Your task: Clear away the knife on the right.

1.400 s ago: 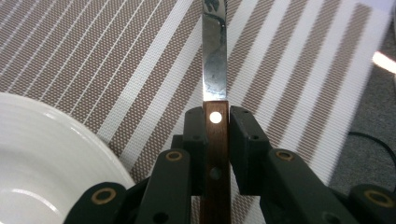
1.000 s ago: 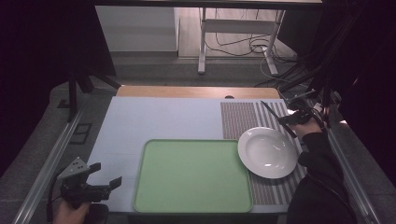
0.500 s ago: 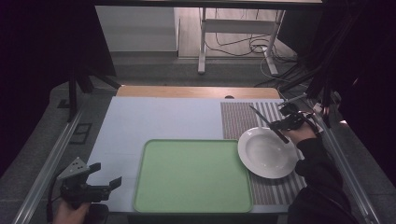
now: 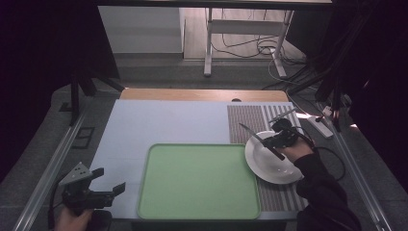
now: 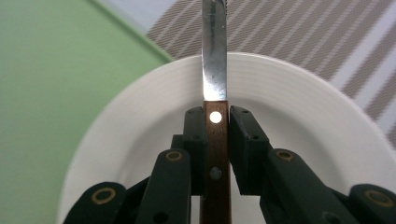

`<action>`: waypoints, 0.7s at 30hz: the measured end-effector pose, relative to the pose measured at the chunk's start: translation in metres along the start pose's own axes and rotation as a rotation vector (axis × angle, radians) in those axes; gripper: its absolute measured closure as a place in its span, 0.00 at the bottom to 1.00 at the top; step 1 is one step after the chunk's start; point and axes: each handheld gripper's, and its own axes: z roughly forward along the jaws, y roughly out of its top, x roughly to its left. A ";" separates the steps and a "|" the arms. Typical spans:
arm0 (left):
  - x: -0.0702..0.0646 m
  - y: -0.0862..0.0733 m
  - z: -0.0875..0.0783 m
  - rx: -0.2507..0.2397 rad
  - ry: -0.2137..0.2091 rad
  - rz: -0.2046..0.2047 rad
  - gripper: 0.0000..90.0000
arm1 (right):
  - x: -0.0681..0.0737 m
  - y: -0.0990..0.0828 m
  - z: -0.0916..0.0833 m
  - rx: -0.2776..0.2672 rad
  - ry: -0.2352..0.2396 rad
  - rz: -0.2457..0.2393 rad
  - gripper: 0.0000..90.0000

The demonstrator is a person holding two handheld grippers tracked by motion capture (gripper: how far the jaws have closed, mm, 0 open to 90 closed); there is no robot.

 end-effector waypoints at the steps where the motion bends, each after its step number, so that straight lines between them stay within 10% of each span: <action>1: 0.000 0.000 0.000 0.000 0.000 -0.001 0.02 | 0.004 0.000 0.000 -0.001 0.007 -0.005 0.86; 21: 0.000 0.000 0.000 -0.001 0.001 -0.001 0.02 | 0.091 -0.010 0.005 0.016 0.082 -0.131 0.86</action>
